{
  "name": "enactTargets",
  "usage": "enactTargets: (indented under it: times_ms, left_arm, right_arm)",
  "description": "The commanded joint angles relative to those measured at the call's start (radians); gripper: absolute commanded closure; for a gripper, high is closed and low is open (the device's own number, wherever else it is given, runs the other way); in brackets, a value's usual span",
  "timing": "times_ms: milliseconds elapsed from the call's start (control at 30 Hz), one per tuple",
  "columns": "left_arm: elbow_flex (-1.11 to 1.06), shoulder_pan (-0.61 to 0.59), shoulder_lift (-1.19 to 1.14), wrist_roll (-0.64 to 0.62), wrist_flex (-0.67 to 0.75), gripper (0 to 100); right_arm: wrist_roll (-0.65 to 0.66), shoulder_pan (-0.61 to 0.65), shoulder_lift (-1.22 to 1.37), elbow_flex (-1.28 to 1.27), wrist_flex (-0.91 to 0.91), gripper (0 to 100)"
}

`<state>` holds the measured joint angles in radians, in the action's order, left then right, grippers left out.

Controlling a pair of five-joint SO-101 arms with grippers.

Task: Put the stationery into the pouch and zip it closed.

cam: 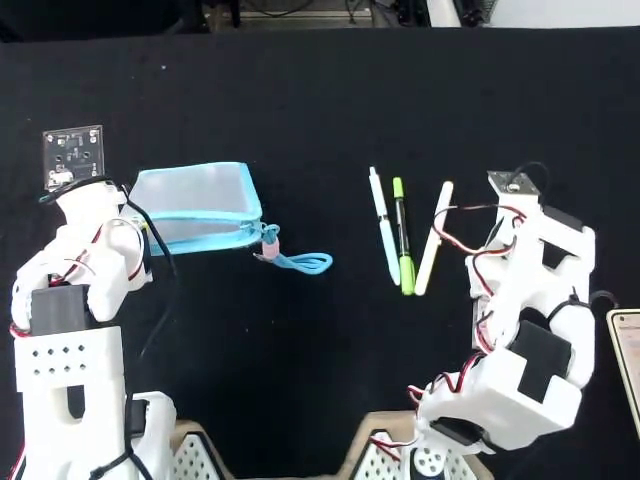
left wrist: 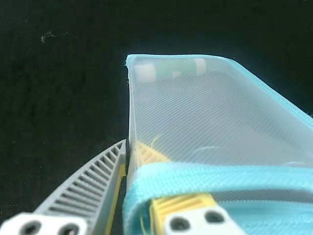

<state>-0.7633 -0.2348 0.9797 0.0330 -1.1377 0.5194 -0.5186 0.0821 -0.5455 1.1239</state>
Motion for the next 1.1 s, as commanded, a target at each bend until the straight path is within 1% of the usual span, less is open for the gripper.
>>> enactTargets:
  times_ms: [0,533,567,633,700,767,867,1067]
  left_arm:
    - [0.004,-0.013,0.0,-0.008,0.02,97]
    - [0.004,-0.013,0.0,-0.008,0.02,97]
    - [0.004,-0.013,0.0,-0.008,0.02,97]
    - [0.004,-0.013,0.0,-0.008,0.02,97]
    - [0.004,-0.013,0.0,-0.008,0.02,97]
    - [0.004,-0.013,0.0,-0.009,0.02,97]
    - [0.004,-0.013,0.0,-0.009,0.02,97]
    - [0.004,-0.013,0.0,-0.009,0.02,97]
  right_arm:
    - [-0.002,0.006,-0.005,0.002,-0.011,87.7]
    - [0.0,0.006,-0.005,-0.03,-0.017,88.1]
    - [0.0,0.006,-0.005,-0.03,-0.018,90.0]
    - [0.0,0.006,-0.005,-0.033,-0.018,99.4]
    - [0.0,0.006,-0.005,-0.036,-0.017,97.5]
    - [-0.002,0.006,-0.016,-0.028,-0.011,98.7]
    - [-0.002,0.006,-0.048,0.008,0.054,98.8]
    - [0.002,0.028,-0.196,0.131,0.284,98.8]
